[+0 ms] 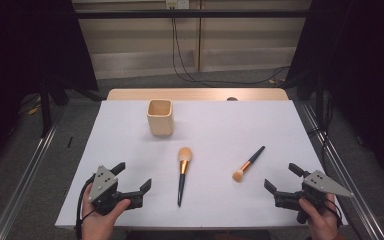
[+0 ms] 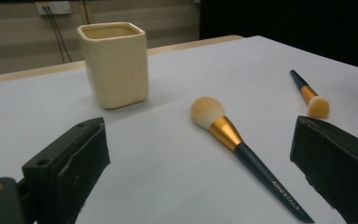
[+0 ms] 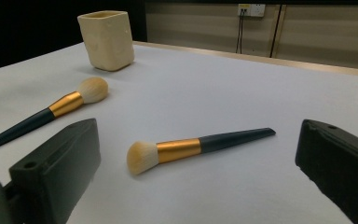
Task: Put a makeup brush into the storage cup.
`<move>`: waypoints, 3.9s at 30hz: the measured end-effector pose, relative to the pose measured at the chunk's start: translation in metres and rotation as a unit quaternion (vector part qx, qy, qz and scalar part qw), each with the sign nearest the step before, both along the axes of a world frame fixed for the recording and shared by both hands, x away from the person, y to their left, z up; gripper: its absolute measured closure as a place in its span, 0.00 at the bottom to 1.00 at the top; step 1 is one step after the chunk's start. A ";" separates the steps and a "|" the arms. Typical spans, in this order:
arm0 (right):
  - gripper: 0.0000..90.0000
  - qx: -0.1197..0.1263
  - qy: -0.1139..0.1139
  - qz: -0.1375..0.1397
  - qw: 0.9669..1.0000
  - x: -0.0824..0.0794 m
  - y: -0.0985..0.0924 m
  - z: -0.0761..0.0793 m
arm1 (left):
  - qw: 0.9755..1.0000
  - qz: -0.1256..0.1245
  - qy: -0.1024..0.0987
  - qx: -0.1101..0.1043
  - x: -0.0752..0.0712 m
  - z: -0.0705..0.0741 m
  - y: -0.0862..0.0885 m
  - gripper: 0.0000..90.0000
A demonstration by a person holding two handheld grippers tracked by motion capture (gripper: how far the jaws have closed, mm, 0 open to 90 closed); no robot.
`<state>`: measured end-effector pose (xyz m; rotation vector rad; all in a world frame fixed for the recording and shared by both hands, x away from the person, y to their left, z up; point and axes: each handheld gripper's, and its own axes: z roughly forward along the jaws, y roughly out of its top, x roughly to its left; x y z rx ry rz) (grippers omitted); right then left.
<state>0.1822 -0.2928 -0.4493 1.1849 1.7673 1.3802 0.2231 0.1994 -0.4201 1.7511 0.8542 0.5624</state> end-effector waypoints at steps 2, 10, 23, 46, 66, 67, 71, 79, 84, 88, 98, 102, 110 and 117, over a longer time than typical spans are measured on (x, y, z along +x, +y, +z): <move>0.00 -0.001 0.000 -0.001 1.000 0.000 0.000 0.000 | 1.000 -0.007 -0.005 0.005 0.003 0.002 -0.005 0.05; 0.00 0.002 0.000 -0.006 1.000 -0.001 -0.001 0.000 | 1.000 -0.023 -0.011 0.004 0.018 0.007 -0.022 0.04; 0.00 0.000 0.001 0.005 1.000 0.002 0.003 0.000 | 0.999 -0.044 -0.005 0.009 0.043 0.004 -0.058 0.04; 0.00 0.001 0.000 0.002 1.000 -0.001 0.001 0.000 | 0.996 -0.064 0.055 0.027 0.082 -0.004 -0.090 0.04; 0.00 -0.003 0.002 0.002 1.000 -0.002 0.002 0.000 | 0.978 -0.062 0.149 0.134 0.092 0.001 -0.095 0.05; 0.00 -0.003 0.003 0.003 1.000 -0.002 0.002 0.000 | 0.974 -0.064 0.162 0.145 0.092 0.001 -0.097 0.05; 0.00 -0.003 0.002 0.004 1.000 -0.002 0.002 0.000 | 0.969 -0.064 0.173 0.166 0.091 -0.001 -0.101 0.05; 0.00 -0.006 0.002 0.004 1.000 -0.002 0.003 0.000 | 0.954 -0.061 0.220 0.194 0.096 -0.001 -0.106 0.05; 0.00 -0.007 0.001 0.005 1.000 -0.002 0.003 0.000 | 0.941 -0.058 0.254 0.216 0.099 -0.001 -0.110 0.06; 0.00 -0.008 0.002 0.006 1.000 -0.001 0.003 0.000 | 0.933 -0.047 0.268 0.235 0.102 -0.003 -0.116 0.07; 0.00 -0.010 0.002 0.007 1.000 -0.001 0.003 0.000 | 0.918 -0.048 0.306 0.249 0.108 -0.008 -0.128 0.08; 0.00 -0.007 0.004 0.007 1.000 -0.001 0.003 0.000 | 0.915 -0.029 0.302 0.268 0.108 -0.016 -0.137 0.07; 0.00 -0.008 0.003 0.006 1.000 -0.001 0.003 0.000 | 0.900 -0.010 0.330 0.286 0.113 -0.020 -0.142 0.06; 0.00 -0.007 0.005 0.006 1.000 -0.001 0.003 0.000 | 0.888 -0.006 0.345 0.304 0.111 -0.027 -0.153 0.06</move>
